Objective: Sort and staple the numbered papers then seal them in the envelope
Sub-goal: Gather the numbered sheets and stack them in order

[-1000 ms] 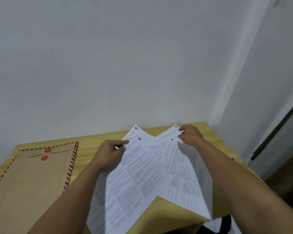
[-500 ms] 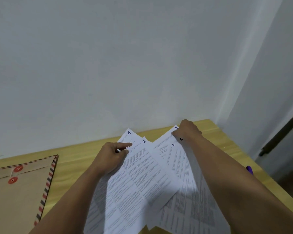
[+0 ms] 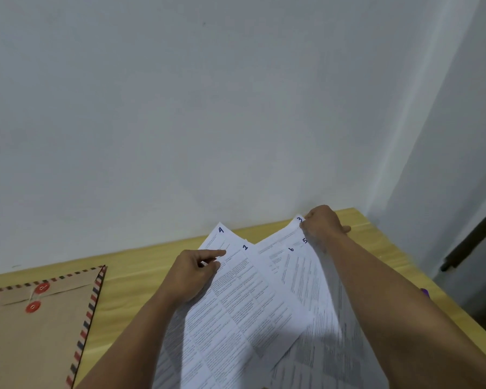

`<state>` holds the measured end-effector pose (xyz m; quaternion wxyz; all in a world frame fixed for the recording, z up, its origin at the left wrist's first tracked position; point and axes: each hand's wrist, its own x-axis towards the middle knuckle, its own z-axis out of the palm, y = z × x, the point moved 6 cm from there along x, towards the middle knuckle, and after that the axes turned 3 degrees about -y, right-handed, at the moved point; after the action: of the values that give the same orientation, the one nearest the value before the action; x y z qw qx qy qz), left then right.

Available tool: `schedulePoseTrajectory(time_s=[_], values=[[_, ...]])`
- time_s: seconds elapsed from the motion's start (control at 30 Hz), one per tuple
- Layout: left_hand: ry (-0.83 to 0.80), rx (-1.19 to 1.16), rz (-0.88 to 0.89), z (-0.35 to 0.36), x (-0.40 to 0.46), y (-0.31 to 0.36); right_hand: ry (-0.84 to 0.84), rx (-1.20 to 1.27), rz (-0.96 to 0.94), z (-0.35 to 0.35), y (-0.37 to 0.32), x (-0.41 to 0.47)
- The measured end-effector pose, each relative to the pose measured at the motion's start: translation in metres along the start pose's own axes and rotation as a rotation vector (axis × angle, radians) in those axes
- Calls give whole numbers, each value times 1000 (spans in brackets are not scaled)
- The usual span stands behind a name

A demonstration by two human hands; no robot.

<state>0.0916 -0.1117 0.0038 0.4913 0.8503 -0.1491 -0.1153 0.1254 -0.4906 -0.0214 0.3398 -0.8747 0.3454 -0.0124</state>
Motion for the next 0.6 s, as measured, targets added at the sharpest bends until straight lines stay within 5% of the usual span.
schedulePoseTrajectory(time_s=[0.13, 0.6], values=[[18, 12, 29, -9, -8, 14, 173, 185, -78, -35, -22, -40], [139, 36, 247, -62, -103, 113, 395, 325, -581, -165, -134, -183]])
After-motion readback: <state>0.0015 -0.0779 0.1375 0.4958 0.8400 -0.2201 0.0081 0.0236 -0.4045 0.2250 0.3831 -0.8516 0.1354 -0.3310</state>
